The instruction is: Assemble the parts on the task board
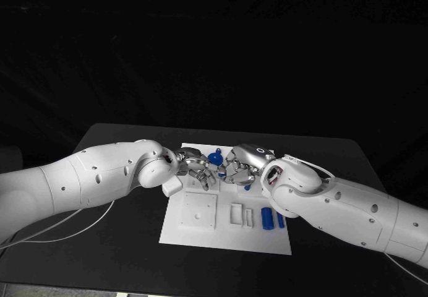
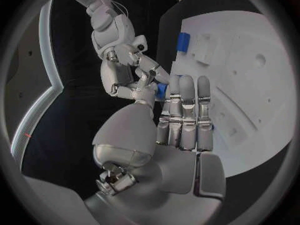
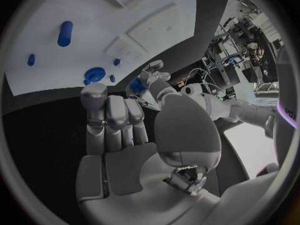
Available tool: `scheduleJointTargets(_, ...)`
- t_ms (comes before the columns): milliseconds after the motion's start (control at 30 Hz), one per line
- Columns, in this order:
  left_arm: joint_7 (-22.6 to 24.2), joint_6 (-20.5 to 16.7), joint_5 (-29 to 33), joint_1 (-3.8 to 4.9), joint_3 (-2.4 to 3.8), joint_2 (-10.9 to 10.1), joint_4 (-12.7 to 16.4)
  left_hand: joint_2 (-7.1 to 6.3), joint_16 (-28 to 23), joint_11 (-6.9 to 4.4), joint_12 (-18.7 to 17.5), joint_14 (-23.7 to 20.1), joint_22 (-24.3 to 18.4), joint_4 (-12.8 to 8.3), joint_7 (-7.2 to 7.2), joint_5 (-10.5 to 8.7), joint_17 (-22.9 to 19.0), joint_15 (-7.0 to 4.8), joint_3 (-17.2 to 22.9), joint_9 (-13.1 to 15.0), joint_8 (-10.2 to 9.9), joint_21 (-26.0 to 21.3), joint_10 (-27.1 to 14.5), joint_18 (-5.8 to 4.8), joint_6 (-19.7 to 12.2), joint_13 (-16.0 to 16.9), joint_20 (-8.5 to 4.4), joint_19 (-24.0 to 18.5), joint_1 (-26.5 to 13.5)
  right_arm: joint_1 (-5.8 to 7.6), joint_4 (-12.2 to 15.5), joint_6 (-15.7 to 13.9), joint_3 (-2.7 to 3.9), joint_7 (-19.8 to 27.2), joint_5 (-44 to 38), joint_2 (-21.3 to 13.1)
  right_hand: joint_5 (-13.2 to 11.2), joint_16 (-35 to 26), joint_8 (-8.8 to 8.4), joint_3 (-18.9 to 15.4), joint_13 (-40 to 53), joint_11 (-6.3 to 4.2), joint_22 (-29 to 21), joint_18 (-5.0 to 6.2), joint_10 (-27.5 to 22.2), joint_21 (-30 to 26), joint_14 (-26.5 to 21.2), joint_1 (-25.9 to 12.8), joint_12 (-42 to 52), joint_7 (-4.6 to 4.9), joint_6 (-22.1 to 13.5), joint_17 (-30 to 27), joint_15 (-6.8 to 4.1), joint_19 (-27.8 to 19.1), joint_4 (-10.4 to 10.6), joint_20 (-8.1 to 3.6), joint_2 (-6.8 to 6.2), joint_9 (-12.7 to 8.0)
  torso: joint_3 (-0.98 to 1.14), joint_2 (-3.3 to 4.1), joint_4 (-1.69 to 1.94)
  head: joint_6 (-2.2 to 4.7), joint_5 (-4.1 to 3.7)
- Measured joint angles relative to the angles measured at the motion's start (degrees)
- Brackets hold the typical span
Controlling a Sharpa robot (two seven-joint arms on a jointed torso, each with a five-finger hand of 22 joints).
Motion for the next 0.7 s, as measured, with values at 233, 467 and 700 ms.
scheduleJointTargets(233,0.27,-0.12,0.44,-0.04,-0.04,0.0,-0.05,1.03,0.61,-0.29,0.06,0.28,0.24,-0.49,0.16,1.8,0.44,-0.27,0.64,-0.34,0.0,0.46,0.49,0.0,-0.16,0.29,0.0,0.0,-1.07,0.0,-0.14,-0.02,0.04,-0.1,0.0,-0.02,0.0,-0.23,-0.02,0.0,-0.06,0.0,0.0,0.0,0.0,-0.31,0.0,-0.27,-0.2,0.0,-0.01,-0.04,0.0,0.0,0.0,0.0,-0.04,-0.02,0.02,-0.02,-0.02,0.35,-0.13)
scheduleJointTargets(467,0.33,-1.49,0.78,-0.06,-0.05,0.12,0.02,-0.39,2.67,-1.15,1.64,1.35,1.26,-2.05,0.16,8.97,1.39,-1.14,2.19,-0.32,0.31,2.53,1.78,0.0,-0.15,1.09,-0.75,0.75,-4.21,-0.01,-0.44,-0.69,0.05,-0.06,0.09,-0.02,-0.23,-2.95,0.14,-0.34,-1.84,0.49,0.0,0.0,-1.72,-4.54,-1.18,-0.55,-2.32,1.08,-3.44,-1.58,-0.11,0.0,0.34,0.0,0.11,0.01,0.02,-0.03,-0.03,0.38,-0.11)
scheduleJointTargets(700,0.48,-4.07,0.99,0.04,0.05,0.35,0.19,-1.31,4.68,-1.43,3.63,1.74,3.15,-5.02,0.5,12.09,2.03,-1.53,5.6,-0.25,1.74,5.62,2.08,0.0,0.2,2.7,-1.57,0.52,-7.8,-0.12,-1.03,-2.49,-0.05,0.03,0.3,-0.34,-2.29,-6.73,0.49,-2.72,-5.47,1.38,-0.06,0.6,-4.08,-12.0,-2.29,-0.12,-5.68,2.46,-8.57,-4.44,0.81,0.09,2.08,0.35,-0.76,-0.08,0.0,-0.07,0.03,0.39,-0.01)
